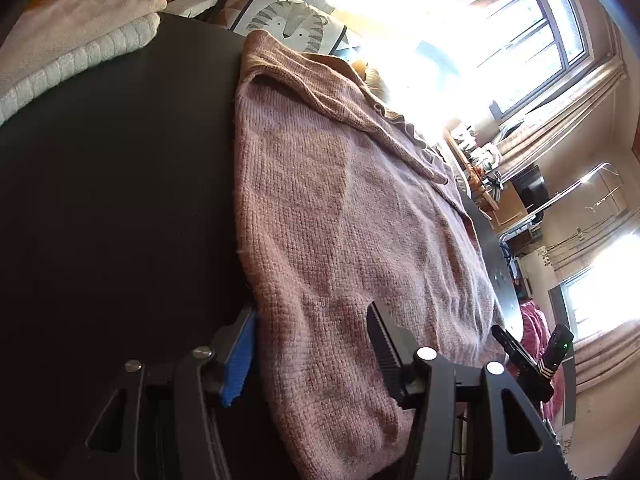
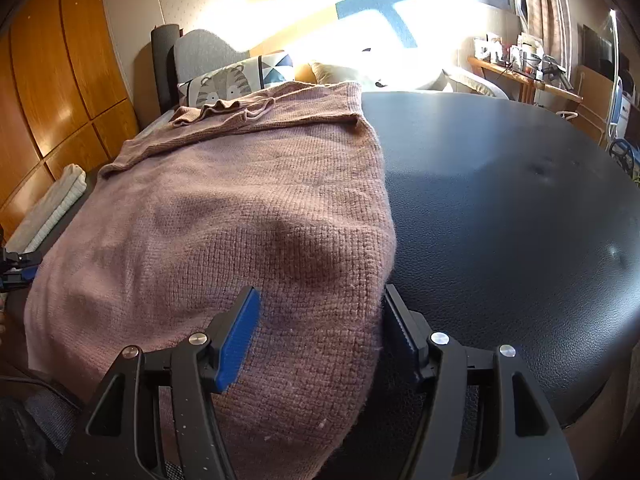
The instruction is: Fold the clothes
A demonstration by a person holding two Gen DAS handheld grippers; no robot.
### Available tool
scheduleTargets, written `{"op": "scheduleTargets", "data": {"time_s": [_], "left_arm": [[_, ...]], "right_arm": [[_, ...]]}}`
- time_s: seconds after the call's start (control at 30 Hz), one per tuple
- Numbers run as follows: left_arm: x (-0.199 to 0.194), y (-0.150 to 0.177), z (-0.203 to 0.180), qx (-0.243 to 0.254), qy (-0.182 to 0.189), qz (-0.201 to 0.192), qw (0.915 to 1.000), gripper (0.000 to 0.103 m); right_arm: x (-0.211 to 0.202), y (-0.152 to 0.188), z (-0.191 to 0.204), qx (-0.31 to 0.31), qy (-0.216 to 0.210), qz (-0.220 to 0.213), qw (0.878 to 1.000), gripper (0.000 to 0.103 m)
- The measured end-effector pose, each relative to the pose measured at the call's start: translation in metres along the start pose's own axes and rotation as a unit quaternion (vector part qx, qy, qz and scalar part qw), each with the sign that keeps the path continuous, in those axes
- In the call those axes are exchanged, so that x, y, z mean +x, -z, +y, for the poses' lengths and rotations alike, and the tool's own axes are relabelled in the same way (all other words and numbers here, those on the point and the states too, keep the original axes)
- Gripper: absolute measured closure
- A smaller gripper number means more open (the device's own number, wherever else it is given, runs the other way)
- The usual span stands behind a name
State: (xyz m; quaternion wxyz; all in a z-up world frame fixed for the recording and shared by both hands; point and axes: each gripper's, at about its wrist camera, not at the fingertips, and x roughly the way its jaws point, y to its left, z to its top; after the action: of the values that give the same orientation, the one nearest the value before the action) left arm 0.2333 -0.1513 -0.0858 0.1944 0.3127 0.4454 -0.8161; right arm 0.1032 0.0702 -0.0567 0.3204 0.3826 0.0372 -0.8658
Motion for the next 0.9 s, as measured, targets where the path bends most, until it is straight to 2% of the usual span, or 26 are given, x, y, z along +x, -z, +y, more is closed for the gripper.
{"op": "scheduleTargets", "data": {"time_s": [0.1, 0.27, 0.3, 0.33, 0.37, 0.4, 0.43, 0.7, 0.83, 0.9], "left_arm": [[0.002, 0.001, -0.002, 0.004, -0.001, 0.002, 1.0000, 0.057], [0.006, 0.001, -0.011, 0.035, -0.031, 0.015, 0.9988, 0.058], [0.007, 0.002, -0.013, 0.039, -0.038, 0.015, 0.9984, 0.062], [0.006, 0.002, -0.011, 0.034, -0.044, 0.012, 0.9984, 0.069], [0.006, 0.002, -0.008, 0.028, -0.050, 0.008, 0.9983, 0.074], [0.005, 0.003, -0.006, 0.022, -0.056, 0.004, 0.9982, 0.087], [0.005, 0.003, -0.002, 0.012, -0.050, 0.001, 0.9987, 0.094], [0.007, 0.007, -0.002, 0.002, -0.013, 0.003, 0.9999, 0.098], [0.004, 0.006, 0.001, -0.021, 0.030, -0.010, 0.9993, 0.098], [-0.002, 0.005, 0.003, -0.027, 0.040, -0.019, 0.9986, 0.098]], "right_arm": [[0.002, -0.002, -0.001, 0.002, -0.010, 0.000, 1.000, 0.037], [0.005, 0.000, 0.011, -0.029, 0.014, 0.000, 0.999, 0.039], [0.005, 0.000, 0.013, -0.033, 0.018, 0.001, 0.999, 0.046], [0.005, 0.000, 0.013, -0.032, 0.015, 0.003, 0.999, 0.062], [0.005, -0.002, 0.014, -0.030, 0.009, 0.005, 1.000, 0.070], [0.006, -0.003, 0.013, -0.022, -0.001, 0.008, 1.000, 0.082], [0.006, -0.003, 0.012, -0.013, -0.012, 0.012, 1.000, 0.089], [0.010, -0.006, 0.000, 0.064, -0.096, 0.035, 0.993, 0.092], [0.006, -0.004, -0.012, 0.116, -0.152, 0.029, 0.981, 0.092], [0.003, -0.003, -0.019, 0.145, -0.179, 0.020, 0.973, 0.092]]}}
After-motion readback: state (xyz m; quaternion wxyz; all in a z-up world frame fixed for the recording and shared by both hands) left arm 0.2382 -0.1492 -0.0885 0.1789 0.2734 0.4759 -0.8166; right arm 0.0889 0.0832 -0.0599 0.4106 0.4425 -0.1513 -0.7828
